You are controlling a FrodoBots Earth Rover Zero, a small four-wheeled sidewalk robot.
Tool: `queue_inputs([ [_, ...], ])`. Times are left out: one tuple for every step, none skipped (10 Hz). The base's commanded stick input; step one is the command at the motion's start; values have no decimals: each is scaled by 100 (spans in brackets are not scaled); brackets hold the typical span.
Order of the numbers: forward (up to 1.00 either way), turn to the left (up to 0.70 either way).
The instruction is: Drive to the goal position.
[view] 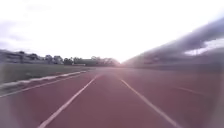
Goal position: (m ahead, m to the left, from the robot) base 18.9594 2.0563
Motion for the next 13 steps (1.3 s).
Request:
queue_inputs([
  [70,-12],
  [70,0],
  [70,0],
  [70,0],
  [70,0],
  [70,0],
  [70,0],
  [70,-2],
  [70,-13],
  [70,-22],
  [70,-30],
  [70,-30],
  [70,-29],
])
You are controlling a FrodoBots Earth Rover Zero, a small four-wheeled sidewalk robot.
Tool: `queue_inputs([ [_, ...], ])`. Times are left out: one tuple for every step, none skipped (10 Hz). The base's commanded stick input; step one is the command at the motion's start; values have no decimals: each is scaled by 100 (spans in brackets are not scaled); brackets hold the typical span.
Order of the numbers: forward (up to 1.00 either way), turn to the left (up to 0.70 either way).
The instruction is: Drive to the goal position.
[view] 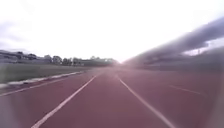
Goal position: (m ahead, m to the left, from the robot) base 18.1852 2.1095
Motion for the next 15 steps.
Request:
queue_inputs([
  [70,-28],
  [70,0],
  [70,0],
  [70,0],
  [70,0],
  [70,0],
  [70,0],
  [70,0],
  [70,0],
  [70,-7],
  [70,-30],
  [70,-30],
  [70,-30],
  [70,0],
  [70,0],
])
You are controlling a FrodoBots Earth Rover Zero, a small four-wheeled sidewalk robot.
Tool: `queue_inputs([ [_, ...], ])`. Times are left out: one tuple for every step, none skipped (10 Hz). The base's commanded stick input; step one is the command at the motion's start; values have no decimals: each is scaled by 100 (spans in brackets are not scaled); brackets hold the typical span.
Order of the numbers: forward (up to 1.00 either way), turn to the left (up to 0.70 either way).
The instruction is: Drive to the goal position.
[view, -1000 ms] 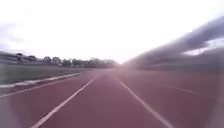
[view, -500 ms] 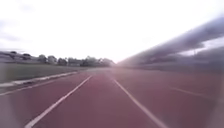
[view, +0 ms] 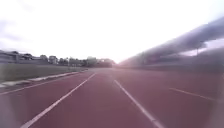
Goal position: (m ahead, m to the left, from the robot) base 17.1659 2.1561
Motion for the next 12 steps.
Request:
queue_inputs([
  [70,0],
  [70,0],
  [70,0],
  [70,0],
  [70,0],
  [70,0],
  [70,0],
  [70,0],
  [70,0],
  [70,0],
  [70,0],
  [70,0],
])
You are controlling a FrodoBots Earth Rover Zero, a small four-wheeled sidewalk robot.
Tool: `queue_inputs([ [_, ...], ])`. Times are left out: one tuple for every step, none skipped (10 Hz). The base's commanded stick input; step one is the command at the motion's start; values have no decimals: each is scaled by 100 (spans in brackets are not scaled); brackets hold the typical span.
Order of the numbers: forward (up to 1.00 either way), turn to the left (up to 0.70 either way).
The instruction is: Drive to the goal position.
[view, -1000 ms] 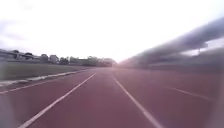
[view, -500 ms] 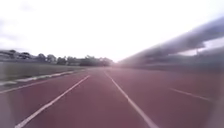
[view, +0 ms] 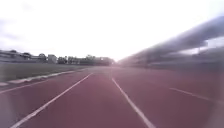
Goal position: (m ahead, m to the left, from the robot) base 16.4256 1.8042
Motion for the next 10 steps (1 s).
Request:
queue_inputs([
  [70,0],
  [70,0],
  [70,0],
  [70,0],
  [70,0],
  [70,0],
  [70,0],
  [70,0],
  [70,0],
  [70,0],
])
